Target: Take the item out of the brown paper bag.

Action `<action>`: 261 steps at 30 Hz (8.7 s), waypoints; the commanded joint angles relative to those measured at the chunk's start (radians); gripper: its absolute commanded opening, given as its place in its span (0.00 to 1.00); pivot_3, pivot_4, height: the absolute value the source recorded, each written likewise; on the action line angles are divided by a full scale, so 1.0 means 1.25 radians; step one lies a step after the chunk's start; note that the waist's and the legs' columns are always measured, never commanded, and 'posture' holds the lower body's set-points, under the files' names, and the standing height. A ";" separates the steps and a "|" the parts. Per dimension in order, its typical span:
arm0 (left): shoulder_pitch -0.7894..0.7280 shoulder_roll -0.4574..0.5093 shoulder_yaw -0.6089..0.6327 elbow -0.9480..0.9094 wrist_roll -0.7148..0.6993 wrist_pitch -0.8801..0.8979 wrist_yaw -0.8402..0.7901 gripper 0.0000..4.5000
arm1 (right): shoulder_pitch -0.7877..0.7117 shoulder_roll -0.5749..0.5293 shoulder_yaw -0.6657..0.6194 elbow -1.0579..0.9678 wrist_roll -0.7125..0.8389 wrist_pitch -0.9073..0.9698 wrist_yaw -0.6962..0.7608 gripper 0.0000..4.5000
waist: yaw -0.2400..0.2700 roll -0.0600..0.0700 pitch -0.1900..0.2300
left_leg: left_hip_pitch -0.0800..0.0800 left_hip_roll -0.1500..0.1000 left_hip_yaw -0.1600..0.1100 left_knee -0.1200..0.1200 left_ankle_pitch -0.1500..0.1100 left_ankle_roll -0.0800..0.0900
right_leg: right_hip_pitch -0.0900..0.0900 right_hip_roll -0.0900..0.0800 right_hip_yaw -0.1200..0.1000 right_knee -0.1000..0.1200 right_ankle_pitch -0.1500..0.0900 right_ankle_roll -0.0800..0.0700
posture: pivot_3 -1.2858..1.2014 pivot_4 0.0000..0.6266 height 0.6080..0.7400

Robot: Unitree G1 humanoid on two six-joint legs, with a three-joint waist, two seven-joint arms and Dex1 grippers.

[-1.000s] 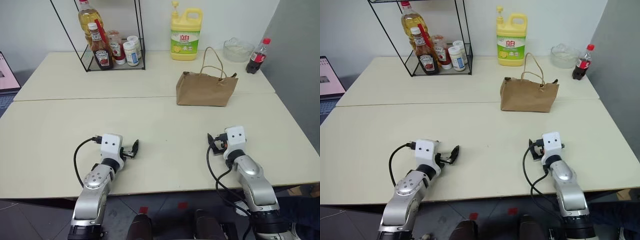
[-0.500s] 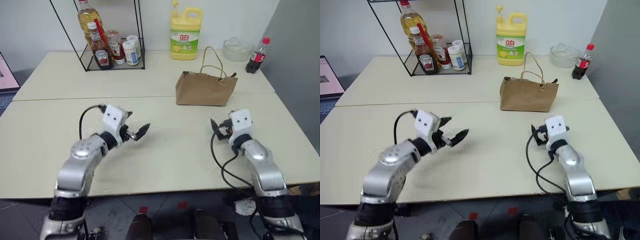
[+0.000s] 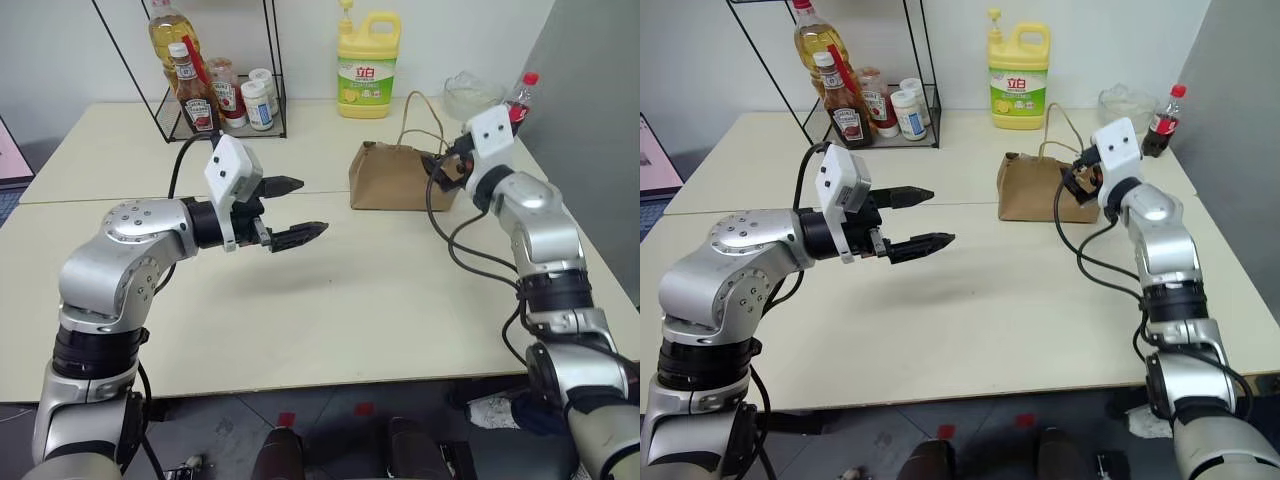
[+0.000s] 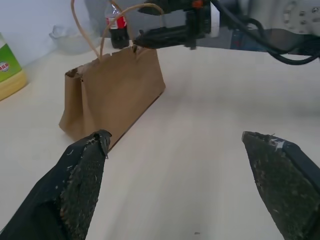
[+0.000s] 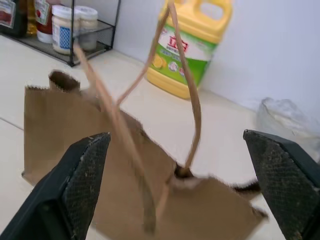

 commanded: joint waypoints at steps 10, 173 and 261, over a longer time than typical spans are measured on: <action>-0.022 0.006 0.037 -0.025 -0.022 -0.012 0.026 1.00 | -0.307 0.026 0.028 0.502 -0.089 -0.210 -0.017 1.00 | -0.008 0.000 0.001 | 0.000 0.000 0.000 -0.001 0.001 -0.002 | 0.000 0.000 0.000 0.000 0.000 0.000 | 0.52 0.24 1.00; 0.316 0.169 0.301 -0.110 -0.307 0.043 0.240 1.00 | -0.033 0.086 0.138 -0.559 0.171 0.495 0.374 0.99 | -0.007 -0.002 0.003 | -0.005 0.000 -0.005 0.008 -0.001 0.001 | -0.002 0.001 0.000 0.009 0.000 0.000 | 0.52 0.24 1.00; 0.070 0.202 -0.112 0.000 0.127 -0.064 -0.394 1.00 | 0.390 0.051 0.058 -0.680 0.131 0.361 -0.027 0.99 | -0.007 -0.006 0.005 | -0.008 0.000 -0.006 0.010 0.000 0.001 | -0.003 0.003 0.000 0.011 -0.001 -0.001 | 0.52 0.24 1.00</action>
